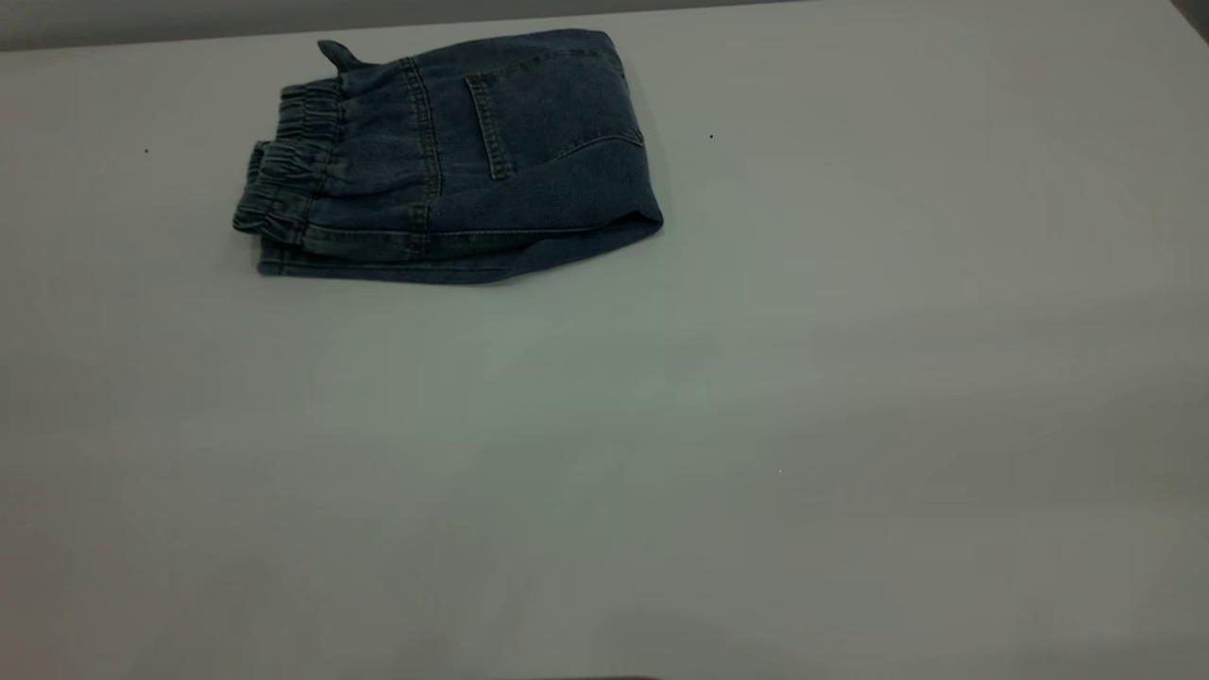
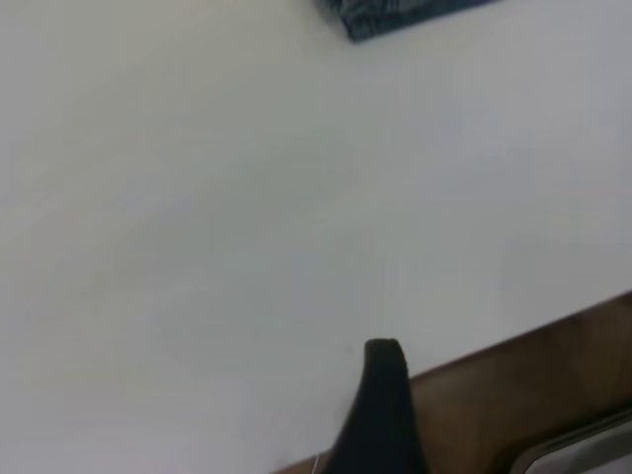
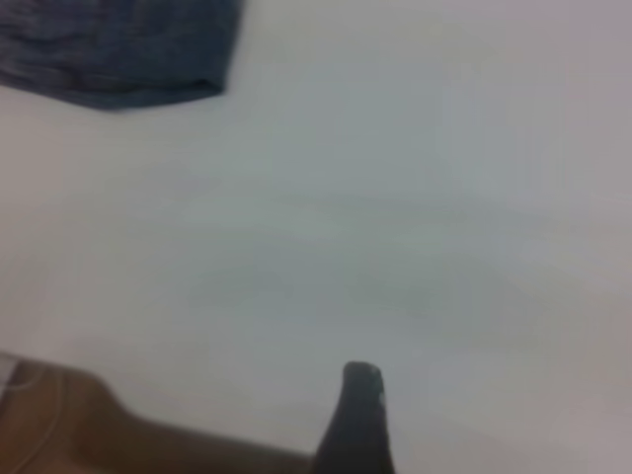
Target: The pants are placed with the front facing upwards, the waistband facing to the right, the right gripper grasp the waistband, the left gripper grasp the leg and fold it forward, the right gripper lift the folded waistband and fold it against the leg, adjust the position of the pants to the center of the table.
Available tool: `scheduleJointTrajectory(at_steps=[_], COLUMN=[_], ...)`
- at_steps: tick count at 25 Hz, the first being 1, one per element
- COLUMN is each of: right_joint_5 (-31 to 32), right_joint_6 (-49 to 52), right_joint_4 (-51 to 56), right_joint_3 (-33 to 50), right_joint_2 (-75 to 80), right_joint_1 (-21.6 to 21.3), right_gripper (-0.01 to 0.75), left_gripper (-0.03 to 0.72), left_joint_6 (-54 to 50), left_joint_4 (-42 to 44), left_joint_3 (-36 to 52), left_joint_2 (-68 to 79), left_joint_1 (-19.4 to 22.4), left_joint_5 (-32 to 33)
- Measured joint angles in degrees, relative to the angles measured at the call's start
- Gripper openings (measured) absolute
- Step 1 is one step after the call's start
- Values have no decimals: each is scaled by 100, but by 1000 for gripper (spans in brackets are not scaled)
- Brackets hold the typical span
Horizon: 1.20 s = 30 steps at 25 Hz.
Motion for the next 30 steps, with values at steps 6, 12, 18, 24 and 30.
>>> scheduleJointTrajectory(at_steps=[6, 12, 18, 24, 30], right_joint_5=[-506, -606, -627, -631, -631], right_joint_6=[0, 0, 0, 0, 0], right_joint_4=[-264, -318, -323, -323, -323], right_joint_3=[670, 952, 952, 952, 952], right_joint_2=[-134, -139, -139, -139, -139], right_joint_1=[0, 0, 0, 0, 0], right_gripper=[578, 578, 578, 578, 578], left_gripper=[579, 579, 579, 579, 579], left_joint_6=[0, -55, -369, -372, 705], left_joint_4=[-5, -11, -29, -424, -1293], left_joint_3=[733, 1235, 1436, 1574, 1591], left_joint_2=[-941, -1607, -1696, -1703, -1709], left_joint_1=[0, 0, 0, 0, 0], left_joint_5=[0, -21, -28, -257, -264])
